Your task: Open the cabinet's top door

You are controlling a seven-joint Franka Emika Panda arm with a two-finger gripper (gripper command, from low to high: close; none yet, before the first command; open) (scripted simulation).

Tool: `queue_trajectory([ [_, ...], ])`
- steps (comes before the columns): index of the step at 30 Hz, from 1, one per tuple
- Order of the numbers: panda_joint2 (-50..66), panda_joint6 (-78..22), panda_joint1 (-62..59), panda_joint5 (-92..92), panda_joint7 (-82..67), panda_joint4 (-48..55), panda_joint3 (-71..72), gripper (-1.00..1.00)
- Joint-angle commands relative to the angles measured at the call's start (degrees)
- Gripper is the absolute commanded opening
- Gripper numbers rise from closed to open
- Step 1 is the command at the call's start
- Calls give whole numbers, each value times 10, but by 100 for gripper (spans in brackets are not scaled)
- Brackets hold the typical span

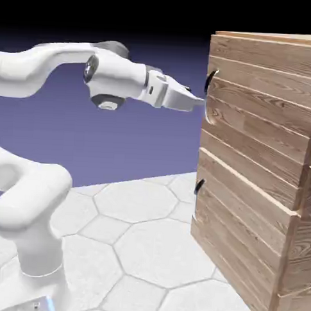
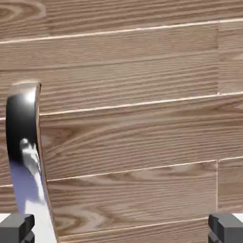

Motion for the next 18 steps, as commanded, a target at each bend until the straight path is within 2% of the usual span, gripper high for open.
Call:
queue_trajectory([
  [1, -8, -3, -10, 25, -14, 3, 11, 0],
  [18, -120, -51, -175, 405, -227, 57, 180, 0],
])
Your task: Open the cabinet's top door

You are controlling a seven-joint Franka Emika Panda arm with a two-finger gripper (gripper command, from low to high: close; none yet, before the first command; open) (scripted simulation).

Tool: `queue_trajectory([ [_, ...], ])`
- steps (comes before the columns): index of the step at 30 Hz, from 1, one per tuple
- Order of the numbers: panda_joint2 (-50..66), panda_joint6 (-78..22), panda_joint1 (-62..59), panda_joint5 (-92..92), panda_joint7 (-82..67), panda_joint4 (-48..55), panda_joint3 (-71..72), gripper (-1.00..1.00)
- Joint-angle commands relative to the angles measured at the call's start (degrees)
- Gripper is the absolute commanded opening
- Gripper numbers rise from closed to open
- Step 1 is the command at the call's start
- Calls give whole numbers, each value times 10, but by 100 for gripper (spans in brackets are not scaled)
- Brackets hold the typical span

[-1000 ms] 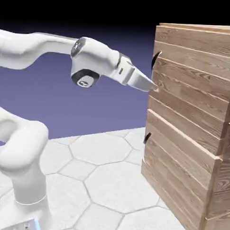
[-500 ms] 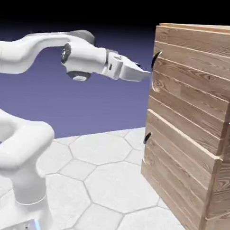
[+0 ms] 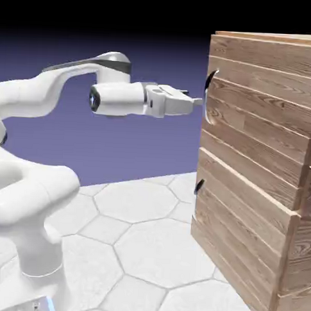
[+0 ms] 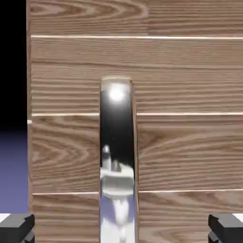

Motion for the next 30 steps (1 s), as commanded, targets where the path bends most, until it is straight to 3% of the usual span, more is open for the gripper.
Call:
queue_trajectory([
  [1, 4, -6, -19, 8, -3, 13, 8, 0],
  [4, 16, -24, -79, 32, -12, 54, 31, 0],
  [5, 16, -24, -79, 32, -12, 54, 31, -100],
  [18, -42, -236, 125, -102, -65, -174, -193, -100],
  [30, -91, -407, 171, -328, -80, -266, -443, -100],
])
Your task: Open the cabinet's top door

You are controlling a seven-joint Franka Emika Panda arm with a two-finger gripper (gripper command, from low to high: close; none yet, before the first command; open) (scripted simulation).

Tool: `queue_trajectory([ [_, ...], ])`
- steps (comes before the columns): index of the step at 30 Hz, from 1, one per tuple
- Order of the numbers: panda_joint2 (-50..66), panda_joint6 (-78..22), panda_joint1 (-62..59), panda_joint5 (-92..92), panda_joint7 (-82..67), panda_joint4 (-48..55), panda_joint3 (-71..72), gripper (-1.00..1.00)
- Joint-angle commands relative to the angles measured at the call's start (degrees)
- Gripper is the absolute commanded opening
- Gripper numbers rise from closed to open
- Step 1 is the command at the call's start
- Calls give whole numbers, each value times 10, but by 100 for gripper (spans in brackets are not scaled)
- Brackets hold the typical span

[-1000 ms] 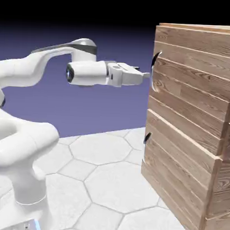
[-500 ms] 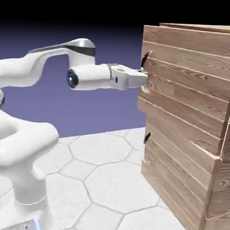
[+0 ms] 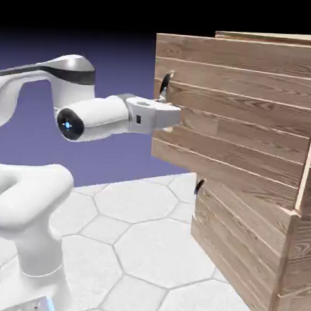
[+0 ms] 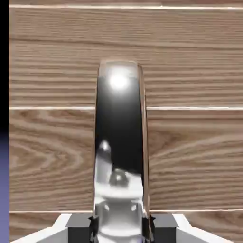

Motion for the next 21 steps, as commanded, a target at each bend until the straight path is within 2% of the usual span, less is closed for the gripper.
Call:
queue_trajectory([
  [1, 0, -13, -1, -19, -2, -3, -21, -100],
  [12, 52, -166, -18, -233, -40, 14, -249, -100],
  [21, 177, -307, 17, -405, -94, 103, -436, -100],
])
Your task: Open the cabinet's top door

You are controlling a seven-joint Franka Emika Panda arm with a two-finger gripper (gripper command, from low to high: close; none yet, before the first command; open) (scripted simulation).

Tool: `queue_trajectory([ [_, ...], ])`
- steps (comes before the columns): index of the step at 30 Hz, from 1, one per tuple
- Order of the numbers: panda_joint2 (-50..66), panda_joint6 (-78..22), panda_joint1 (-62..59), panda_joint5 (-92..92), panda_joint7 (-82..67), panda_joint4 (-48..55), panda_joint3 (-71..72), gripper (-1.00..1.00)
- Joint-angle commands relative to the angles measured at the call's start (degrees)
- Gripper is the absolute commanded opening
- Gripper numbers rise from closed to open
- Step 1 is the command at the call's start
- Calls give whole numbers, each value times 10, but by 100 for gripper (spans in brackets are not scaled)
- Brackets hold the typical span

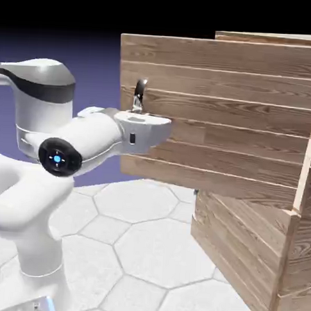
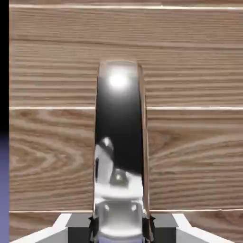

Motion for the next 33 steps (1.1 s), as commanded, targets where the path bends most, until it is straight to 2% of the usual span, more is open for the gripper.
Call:
queue_trajectory([
  [1, 17, -17, 10, -18, -7, 15, -21, -100],
  [11, 188, -197, 173, -153, -71, 209, -227, -100],
  [18, 264, -300, 318, -200, -101, 340, -362, -100],
  [25, 285, -365, 464, -230, -105, 443, -482, -100],
  [33, 251, -419, 630, -263, -76, 558, -596, -100],
])
